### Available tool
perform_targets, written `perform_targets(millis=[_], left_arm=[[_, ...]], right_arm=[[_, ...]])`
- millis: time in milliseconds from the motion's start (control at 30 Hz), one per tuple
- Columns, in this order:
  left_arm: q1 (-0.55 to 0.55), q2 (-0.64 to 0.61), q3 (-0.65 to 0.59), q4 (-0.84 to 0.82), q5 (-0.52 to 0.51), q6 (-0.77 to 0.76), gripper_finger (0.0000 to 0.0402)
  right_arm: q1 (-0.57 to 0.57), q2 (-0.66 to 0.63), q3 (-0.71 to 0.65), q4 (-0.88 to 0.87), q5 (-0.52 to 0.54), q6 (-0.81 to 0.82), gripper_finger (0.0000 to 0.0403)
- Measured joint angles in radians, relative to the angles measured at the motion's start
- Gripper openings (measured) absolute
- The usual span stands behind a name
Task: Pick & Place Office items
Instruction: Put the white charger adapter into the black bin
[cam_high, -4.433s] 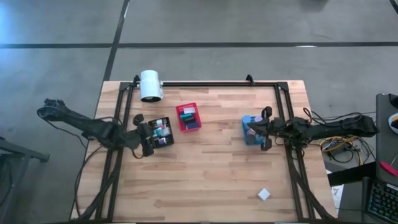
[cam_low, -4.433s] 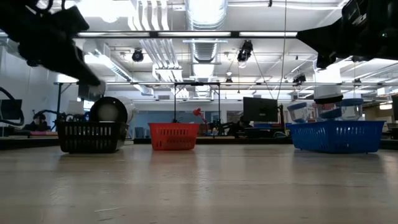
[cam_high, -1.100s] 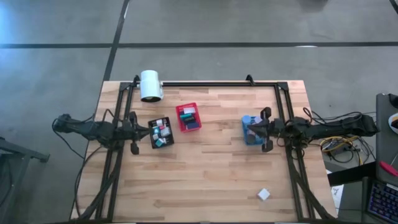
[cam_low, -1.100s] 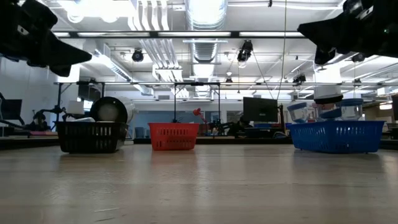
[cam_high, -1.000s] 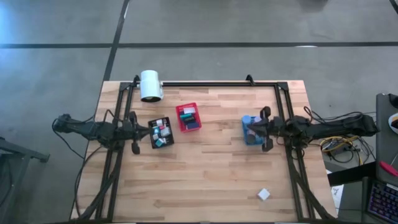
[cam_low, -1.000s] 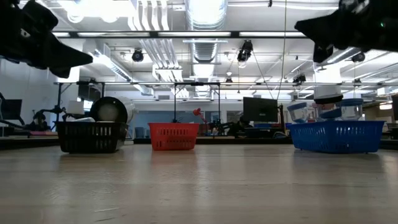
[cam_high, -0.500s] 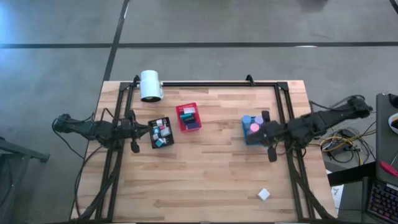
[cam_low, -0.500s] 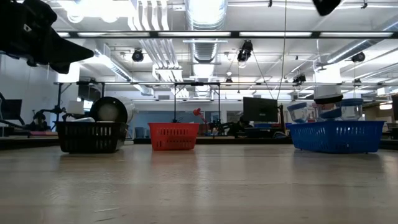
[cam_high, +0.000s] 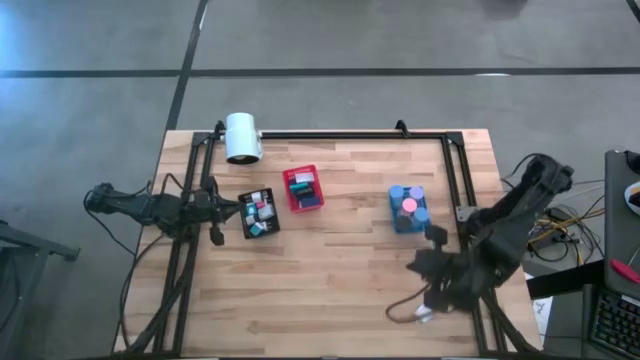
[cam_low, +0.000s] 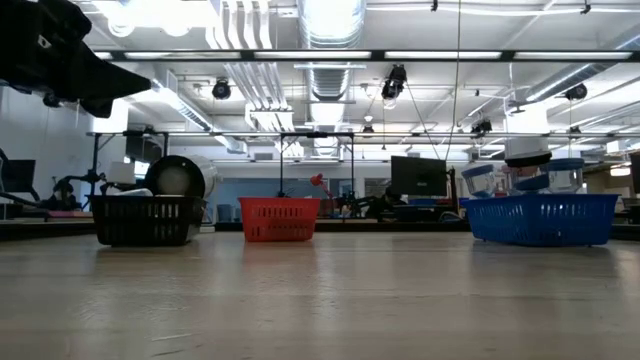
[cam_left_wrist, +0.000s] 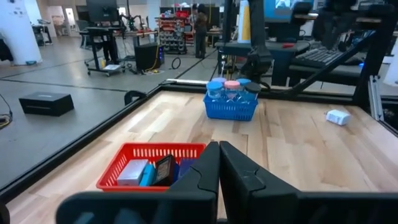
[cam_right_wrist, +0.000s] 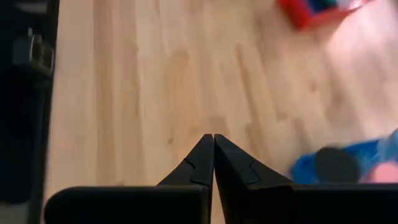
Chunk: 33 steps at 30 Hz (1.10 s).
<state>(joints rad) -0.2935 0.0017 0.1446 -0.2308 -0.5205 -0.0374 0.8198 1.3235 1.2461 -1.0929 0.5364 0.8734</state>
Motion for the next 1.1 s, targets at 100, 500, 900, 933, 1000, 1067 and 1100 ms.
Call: perform_targets(millis=[100, 500, 900, 933, 1000, 1067, 1100], left_arm=[[0.000, 0.000, 0.000, 0.012, -0.007, 0.016, 0.0013], [0.000, 0.000, 0.000, 0.059, -0.015, 0.062, 0.0010], [0.000, 0.001, -0.001, 0.089, -0.029, 0.086, 0.0014], [0.000, 0.001, -0.001, 0.089, -0.029, 0.081, 0.0014], [0.000, 0.001, -0.001, 0.089, -0.029, 0.066, 0.0015], [0.000, 0.001, -0.001, 0.088, -0.029, 0.056, 0.0017], [0.000, 0.001, -0.001, 0.084, -0.029, 0.052, 0.0018]], right_arm=[[0.008, 0.097, 0.073, -0.075, -0.066, 0.107, 0.0008], [0.017, 0.318, 0.222, -0.164, -0.243, 0.170, 0.0008], [0.046, 0.378, 0.212, -0.116, -0.256, 0.201, 0.0091], [0.050, 0.389, 0.212, -0.115, -0.271, 0.200, 0.0103], [0.058, 0.408, 0.212, -0.111, -0.306, 0.190, 0.0128], [0.067, 0.429, 0.212, -0.111, -0.346, 0.174, 0.0151], [0.073, 0.439, 0.212, -0.110, -0.355, 0.173, 0.0162]])
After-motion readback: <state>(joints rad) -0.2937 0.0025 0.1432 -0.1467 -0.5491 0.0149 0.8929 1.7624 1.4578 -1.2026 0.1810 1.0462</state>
